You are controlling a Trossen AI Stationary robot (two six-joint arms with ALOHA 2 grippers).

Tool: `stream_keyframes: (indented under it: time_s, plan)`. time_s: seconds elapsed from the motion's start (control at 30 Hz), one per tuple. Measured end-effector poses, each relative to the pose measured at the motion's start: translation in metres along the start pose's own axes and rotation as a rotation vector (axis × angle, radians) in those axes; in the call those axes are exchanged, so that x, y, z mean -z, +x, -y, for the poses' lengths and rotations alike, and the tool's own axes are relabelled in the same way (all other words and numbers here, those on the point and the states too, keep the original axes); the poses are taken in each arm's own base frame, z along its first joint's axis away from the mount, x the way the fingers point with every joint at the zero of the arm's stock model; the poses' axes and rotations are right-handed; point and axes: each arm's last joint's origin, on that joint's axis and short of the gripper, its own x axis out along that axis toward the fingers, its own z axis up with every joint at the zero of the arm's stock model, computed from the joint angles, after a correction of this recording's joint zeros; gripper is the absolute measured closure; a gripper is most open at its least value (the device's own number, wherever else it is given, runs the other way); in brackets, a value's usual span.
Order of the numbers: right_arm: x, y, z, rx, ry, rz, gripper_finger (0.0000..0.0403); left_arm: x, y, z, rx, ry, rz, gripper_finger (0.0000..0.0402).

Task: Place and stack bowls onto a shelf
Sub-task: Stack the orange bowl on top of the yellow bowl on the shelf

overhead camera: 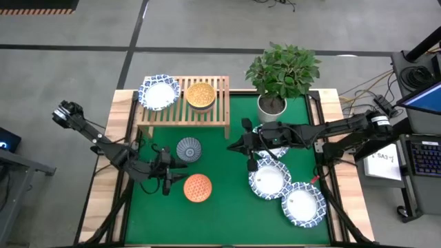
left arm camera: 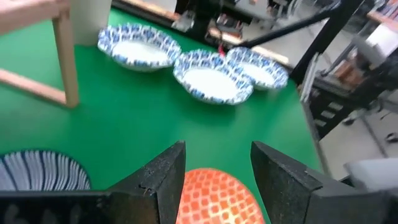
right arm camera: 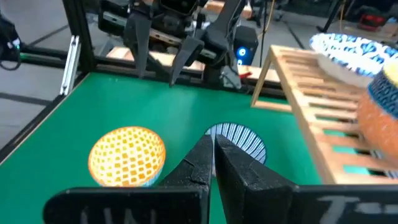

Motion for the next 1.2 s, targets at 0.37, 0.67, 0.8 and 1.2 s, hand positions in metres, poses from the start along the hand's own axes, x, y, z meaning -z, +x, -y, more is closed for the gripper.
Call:
stream_keyframes:
  time_s: [0.37, 0.67, 0.8, 1.2]
  plan:
    - [0.019, -0.007, -0.002, -0.012, -0.040, -0.070, 0.0394, 0.019, 0.020, 0.006, 0.002, 0.003, -0.147, 0.0222]
    - [0.027, -0.007, -0.003, -0.016, -0.037, -0.104, 0.0394, 0.028, 0.038, 0.017, -0.122, 0.108, -0.306, 0.0219]
    - [0.028, -0.007, -0.004, -0.017, -0.029, -0.110, 0.0394, 0.036, 0.049, 0.021, -0.169, 0.149, -0.384, 0.0219]
    - [0.030, -0.006, -0.004, -0.016, -0.004, -0.116, 0.0394, 0.054, 0.062, 0.013, -0.265, 0.088, -0.422, 0.0239]
